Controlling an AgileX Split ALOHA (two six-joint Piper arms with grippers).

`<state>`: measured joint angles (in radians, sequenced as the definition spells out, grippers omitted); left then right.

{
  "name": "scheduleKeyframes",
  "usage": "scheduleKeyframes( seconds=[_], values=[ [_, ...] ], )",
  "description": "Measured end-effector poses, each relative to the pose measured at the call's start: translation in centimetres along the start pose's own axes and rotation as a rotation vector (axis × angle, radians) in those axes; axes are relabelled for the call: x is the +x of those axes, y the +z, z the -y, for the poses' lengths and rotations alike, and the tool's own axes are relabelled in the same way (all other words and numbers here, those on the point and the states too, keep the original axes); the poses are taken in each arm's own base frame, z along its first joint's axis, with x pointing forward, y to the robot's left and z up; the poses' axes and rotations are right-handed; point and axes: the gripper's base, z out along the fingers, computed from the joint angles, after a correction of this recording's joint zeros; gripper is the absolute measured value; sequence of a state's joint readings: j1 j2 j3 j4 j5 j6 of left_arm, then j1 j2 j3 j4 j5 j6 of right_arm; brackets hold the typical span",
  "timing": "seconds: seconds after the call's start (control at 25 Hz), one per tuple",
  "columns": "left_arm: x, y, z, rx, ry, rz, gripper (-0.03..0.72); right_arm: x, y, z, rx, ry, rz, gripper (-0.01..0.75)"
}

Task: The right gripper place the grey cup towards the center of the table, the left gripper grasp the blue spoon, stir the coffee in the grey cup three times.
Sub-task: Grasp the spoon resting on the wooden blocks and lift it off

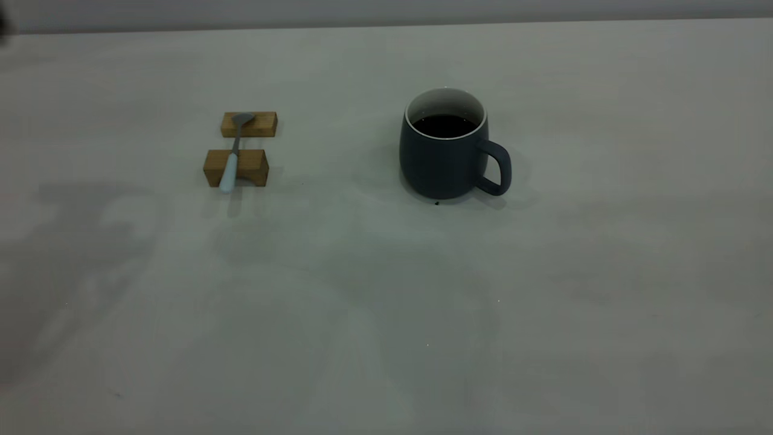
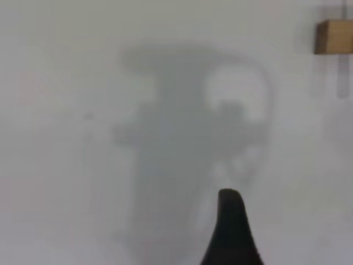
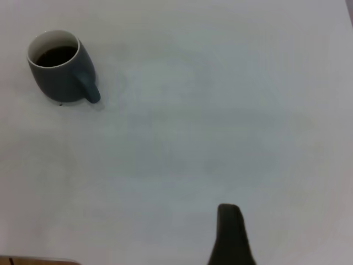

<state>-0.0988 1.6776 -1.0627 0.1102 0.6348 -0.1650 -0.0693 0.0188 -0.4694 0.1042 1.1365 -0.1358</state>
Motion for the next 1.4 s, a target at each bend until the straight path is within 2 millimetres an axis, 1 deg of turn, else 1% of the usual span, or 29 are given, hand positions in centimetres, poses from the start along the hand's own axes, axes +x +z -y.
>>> scheduleKeyframes(
  seconds=[0.04,0.12,0.2,0.28,0.36,0.56,0.68,0.88,1.2,1.32,1.4],
  values=[
    [-0.6,1.2,0.9,0.004,0.018,-0.025,0.635,0.0,0.0,0.0,0.0,0.0,0.0,0.592],
    [-1.7,2.9,2.7,0.012,0.046,-0.048,0.635,0.0,0.0,0.0,0.0,0.0,0.0,0.592],
    [-2.3,4.7,4.4,0.019,0.064,-0.07,0.635,0.0,0.0,0.0,0.0,0.0,0.0,0.592],
    [-2.7,6.5,6.1,0.022,0.078,-0.096,0.634,0.0,0.0,0.0,0.0,0.0,0.0,0.592],
    [-2.6,8.1,7.3,0.022,0.083,-0.123,0.632,0.0,0.0,0.0,0.0,0.0,0.0,0.592],
    [-1.7,12.4,8.8,0.025,0.072,-0.173,0.625,0.0,0.0,0.0,0.0,0.0,0.0,0.592],
    [-1.3,14.2,9.3,0.042,0.063,-0.177,0.62,0.0,0.0,0.0,0.0,0.0,0.0,0.592],
    [-0.8,16.6,9.8,0.067,0.041,-0.171,0.612,0.0,0.0,0.0,0.0,0.0,0.0,0.592],
    [-0.9,18.9,10.3,0.087,0.029,-0.132,0.592,0.0,0.0,0.0,0.0,0.0,0.0,0.592],
    [-1.1,19.2,10.4,0.089,0.024,-0.124,0.551,0.0,0.0,0.0,0.0,0.0,0.0,0.592],
    [-1.2,19.2,10.4,0.091,0.023,-0.12,0.489,0.0,0.0,0.0,0.0,0.0,0.0,0.592]
  ],
)
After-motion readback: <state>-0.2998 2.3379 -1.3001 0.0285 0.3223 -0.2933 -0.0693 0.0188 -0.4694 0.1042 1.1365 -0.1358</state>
